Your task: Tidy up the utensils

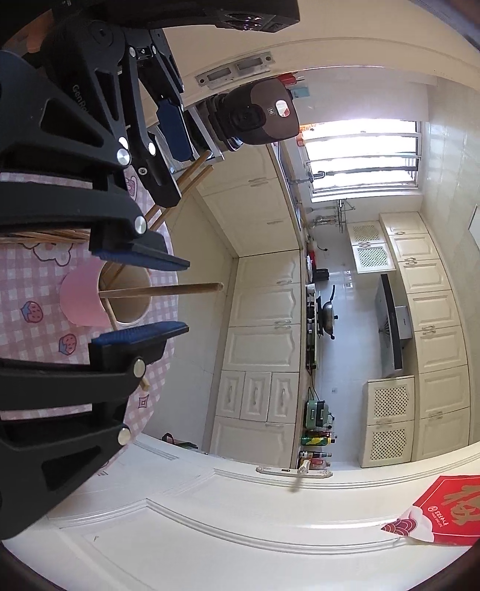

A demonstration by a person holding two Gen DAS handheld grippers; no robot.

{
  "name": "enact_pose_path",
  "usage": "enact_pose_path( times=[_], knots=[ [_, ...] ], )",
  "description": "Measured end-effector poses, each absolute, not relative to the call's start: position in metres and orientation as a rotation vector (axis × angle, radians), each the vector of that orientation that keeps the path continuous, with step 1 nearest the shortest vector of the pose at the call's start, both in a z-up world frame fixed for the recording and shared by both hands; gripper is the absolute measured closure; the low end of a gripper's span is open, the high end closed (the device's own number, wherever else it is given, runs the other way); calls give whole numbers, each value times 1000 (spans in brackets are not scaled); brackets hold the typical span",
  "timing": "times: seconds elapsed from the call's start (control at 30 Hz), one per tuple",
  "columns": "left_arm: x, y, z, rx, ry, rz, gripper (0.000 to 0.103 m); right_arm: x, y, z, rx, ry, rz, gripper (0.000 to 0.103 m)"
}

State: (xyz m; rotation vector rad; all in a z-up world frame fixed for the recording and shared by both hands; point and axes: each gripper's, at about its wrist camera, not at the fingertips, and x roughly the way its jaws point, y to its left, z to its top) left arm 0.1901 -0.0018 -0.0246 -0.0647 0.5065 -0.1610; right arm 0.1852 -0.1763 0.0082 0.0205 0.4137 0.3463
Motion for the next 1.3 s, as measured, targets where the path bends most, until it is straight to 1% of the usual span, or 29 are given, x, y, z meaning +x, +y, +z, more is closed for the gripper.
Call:
enact_pose_path(
  times=[0.07,0.17,0.23,0.3,0.6,0.8,1.07,1.3],
  knots=[
    [188,-2,-23,-60,509,-158,43,181,-175,9,21,414,349,74],
    [180,2,-22,-55,494,-126,38,175,-174,11,18,401,346,71],
    [175,4,-21,-61,489,-122,35,170,-174,13,21,389,341,65],
    [170,8,-21,-65,487,-115,32,164,-175,15,29,374,335,55],
    [145,14,-24,-31,461,-75,24,137,-171,15,2,327,318,42],
    [127,19,-26,-23,441,-45,20,118,-171,15,0,303,309,37],
    [111,23,-36,-18,443,-25,15,102,-170,5,6,312,307,34],
    [106,27,-44,-30,458,-25,14,97,-170,-4,20,338,310,33]
  ],
)
